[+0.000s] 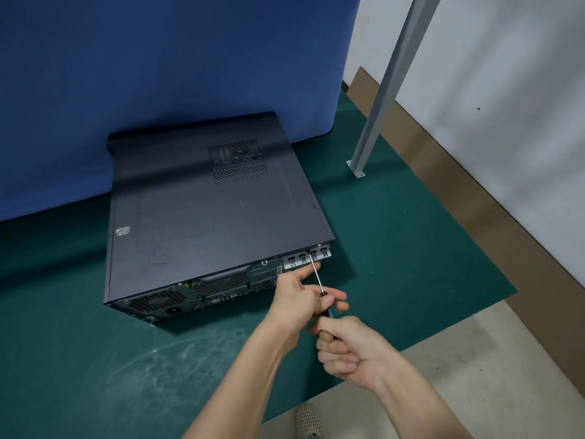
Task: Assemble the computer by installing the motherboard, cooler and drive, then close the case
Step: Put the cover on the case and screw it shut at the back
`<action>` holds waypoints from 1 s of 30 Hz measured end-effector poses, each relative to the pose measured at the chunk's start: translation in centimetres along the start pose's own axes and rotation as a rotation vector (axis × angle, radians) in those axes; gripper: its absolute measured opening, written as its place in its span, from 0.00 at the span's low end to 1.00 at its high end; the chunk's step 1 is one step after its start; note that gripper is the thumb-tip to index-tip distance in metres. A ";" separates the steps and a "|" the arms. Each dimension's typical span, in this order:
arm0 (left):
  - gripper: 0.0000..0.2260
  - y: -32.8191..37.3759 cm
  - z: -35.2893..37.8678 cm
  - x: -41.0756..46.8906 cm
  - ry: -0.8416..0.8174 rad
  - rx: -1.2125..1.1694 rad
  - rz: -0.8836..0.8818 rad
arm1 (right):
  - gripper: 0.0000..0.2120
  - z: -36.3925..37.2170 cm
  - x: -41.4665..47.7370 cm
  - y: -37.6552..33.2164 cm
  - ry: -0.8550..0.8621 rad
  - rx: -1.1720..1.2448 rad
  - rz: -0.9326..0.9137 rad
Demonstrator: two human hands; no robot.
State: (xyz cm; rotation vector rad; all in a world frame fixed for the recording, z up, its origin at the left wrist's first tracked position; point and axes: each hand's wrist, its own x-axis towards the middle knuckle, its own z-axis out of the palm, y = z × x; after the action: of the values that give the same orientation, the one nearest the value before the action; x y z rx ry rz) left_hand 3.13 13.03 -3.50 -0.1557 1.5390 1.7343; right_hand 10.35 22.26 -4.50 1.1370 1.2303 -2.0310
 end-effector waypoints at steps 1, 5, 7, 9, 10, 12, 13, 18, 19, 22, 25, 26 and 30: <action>0.29 0.0 0.1 0.2 0.035 0.057 0.011 | 0.16 0.0 0.0 0.1 0.025 -0.023 -0.013; 0.31 0.3 0.6 0.4 0.091 0.085 0.007 | 0.12 1.1 0.4 0.5 0.318 -0.251 -0.214; 0.32 0.3 0.5 0.4 0.094 0.156 0.018 | 0.13 1.2 0.4 0.3 0.312 -0.207 -0.229; 0.32 0.6 0.1 0.5 0.116 0.359 0.056 | 0.15 0.7 -0.3 -0.4 0.223 -0.175 -0.199; 0.30 1.0 -0.3 0.5 0.140 0.480 0.084 | 0.15 0.2 -0.8 -0.7 0.208 -0.206 -0.203; 0.22 1.9 -1.2 0.7 0.175 0.592 0.152 | 0.18 -1.4 -2.1 -1.6 0.199 -0.319 -0.243; 0.16 2.4 -1.5 0.7 0.186 0.593 0.194 | 0.19 -2.3 -2.8 -2.2 0.193 -0.361 -0.271; 0.13 5.4 -3.4 1.8 0.511 0.858 0.414 | 0.22 -6.4 -4.0 -6.1 0.357 -0.327 -0.421; 0.13 5.9 -3.9 2.2 0.600 0.943 0.424 | 0.22 -7.0 -3.1 -7.1 0.382 -0.335 -0.428; 0.10 6.8 -5.3 3.7 0.785 1.110 0.428 | 0.15 -7.7 0.9 -10.1 0.392 -0.352 -0.385; 0.09 7.2 -6.4 5.6 0.885 1.180 0.509 | 0.09 -6.8 6.0 -12.6 0.372 -0.460 -0.345; 0.08 7.3 -6.7 6.2 0.905 1.187 0.535 | 0.08 -6.3 7.6 -13.3 0.362 -0.519 -0.347; 0.09 7.6 -7.6 8.1 0.950 1.234 0.549 | 0.08 -4.1 13.2 -15.2 0.340 -0.697 -0.362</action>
State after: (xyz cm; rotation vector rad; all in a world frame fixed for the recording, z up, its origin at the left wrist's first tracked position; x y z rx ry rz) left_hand -10.05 10.52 -4.07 0.1209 3.3116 0.6876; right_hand -6.39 33.02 -9.62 0.9653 2.2191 -1.4301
